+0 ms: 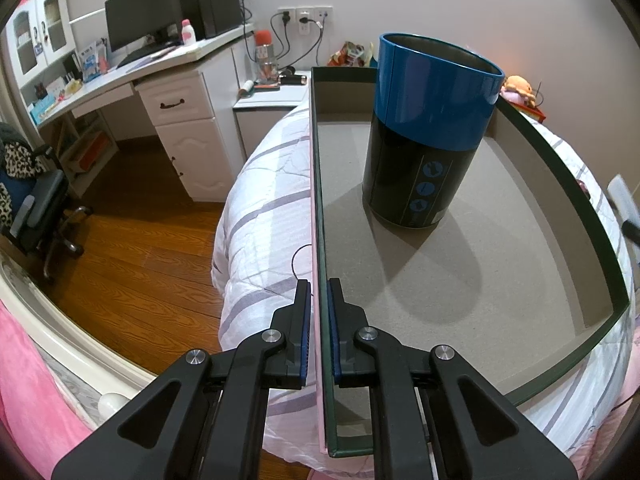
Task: Organize rigid objects
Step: 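Grasp the clear blue-capped tube with the right tool, then carry the clear tube into the box and release it beside the tumbler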
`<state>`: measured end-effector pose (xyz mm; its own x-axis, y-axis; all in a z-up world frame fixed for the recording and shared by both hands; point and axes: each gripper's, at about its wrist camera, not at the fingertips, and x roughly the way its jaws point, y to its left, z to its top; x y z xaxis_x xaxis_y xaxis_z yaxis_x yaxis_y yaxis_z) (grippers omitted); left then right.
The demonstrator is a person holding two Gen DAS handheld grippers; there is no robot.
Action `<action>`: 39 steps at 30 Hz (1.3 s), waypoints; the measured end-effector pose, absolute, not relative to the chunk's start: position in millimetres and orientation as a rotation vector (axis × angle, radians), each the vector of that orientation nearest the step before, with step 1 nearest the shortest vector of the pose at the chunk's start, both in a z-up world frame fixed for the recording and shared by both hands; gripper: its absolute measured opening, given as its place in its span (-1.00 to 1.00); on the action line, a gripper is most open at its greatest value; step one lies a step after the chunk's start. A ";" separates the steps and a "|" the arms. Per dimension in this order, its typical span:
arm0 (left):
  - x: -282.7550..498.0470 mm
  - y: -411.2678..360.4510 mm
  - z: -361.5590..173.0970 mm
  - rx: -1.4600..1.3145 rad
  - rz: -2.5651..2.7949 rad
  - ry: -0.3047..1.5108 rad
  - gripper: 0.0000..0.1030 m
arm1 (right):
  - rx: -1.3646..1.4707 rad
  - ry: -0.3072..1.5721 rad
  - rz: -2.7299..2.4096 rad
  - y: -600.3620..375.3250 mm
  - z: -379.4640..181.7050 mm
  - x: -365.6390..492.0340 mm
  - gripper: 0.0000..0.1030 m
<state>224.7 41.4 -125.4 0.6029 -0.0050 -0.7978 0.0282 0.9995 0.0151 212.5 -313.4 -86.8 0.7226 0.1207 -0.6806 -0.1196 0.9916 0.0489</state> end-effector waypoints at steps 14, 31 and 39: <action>223.9 39.3 -125.0 0.034 -0.011 0.917 -0.82 | -0.083 0.671 0.375 -206.0 -45.7 221.8 -0.48; 221.9 37.0 -123.3 0.047 -0.031 0.903 -0.88 | -0.131 0.839 0.453 -135.2 -101.0 249.6 -0.48; 221.4 36.2 -122.4 0.054 -0.033 0.903 -0.88 | -0.149 0.878 0.460 -124.6 -111.7 252.3 -0.48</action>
<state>221.4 36.2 -122.4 0.6187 -0.0058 -0.7856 0.0514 0.9981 0.0332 252.3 -124.6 -111.7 0.5489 0.3265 -0.7695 -0.4471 0.8925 0.0598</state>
